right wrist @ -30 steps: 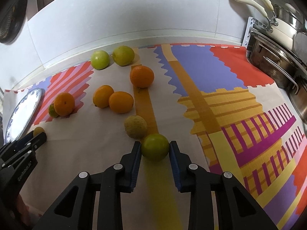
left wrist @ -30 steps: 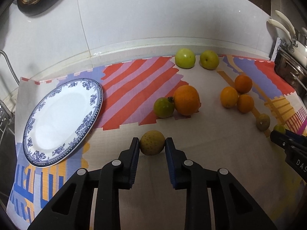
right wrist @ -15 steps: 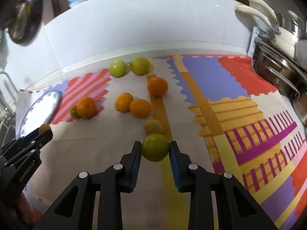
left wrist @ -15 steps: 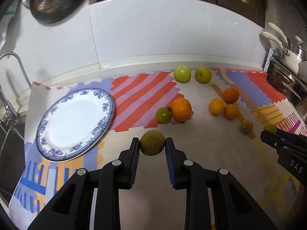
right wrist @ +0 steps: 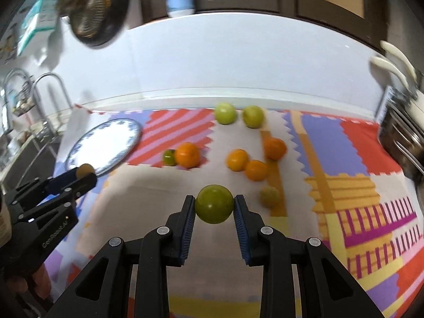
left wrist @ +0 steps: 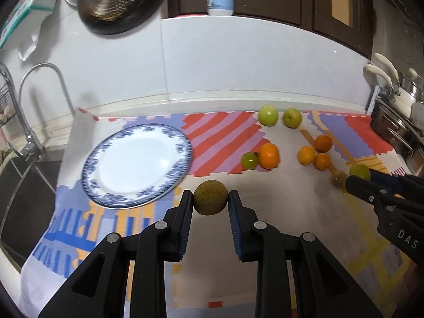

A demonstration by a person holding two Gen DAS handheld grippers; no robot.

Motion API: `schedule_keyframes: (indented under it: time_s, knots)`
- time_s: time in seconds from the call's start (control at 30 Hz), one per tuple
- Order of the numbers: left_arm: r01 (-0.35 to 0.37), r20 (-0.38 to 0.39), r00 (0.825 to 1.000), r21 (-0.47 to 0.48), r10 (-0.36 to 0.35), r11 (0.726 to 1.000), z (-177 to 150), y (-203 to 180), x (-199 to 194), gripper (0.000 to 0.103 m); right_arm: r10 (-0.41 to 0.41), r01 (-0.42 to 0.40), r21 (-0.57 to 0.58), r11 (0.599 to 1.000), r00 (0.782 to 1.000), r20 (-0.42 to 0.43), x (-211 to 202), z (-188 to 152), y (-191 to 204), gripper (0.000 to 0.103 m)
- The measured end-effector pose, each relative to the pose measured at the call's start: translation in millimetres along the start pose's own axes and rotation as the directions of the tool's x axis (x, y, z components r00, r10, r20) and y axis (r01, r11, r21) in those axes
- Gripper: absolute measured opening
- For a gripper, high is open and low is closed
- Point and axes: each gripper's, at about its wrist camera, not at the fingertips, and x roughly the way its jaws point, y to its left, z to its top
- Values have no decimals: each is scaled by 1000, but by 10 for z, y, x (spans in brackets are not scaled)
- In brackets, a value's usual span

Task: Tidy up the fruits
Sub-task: 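Carry the brown fruit in the left tool and the lime in the right tool over the plate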

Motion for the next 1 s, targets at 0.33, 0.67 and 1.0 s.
schedule_keyframes:
  time_s: [0.33, 0.67, 1.0]
  knots:
    - [-56, 16, 998, -25, 57, 998, 45, 473, -132, 28, 104, -101, -115, 988, 994, 24, 54, 235, 542, 31]
    - [-121, 2, 993, -26, 121, 992, 131, 975, -18, 28, 229, -231, -165, 959, 973, -30, 449, 518, 1070, 31]
    - [-110, -81, 991, -58, 105, 992, 171, 1358, 427, 28, 295, -312, -227, 923, 950, -104, 1018, 790, 1574, 31]
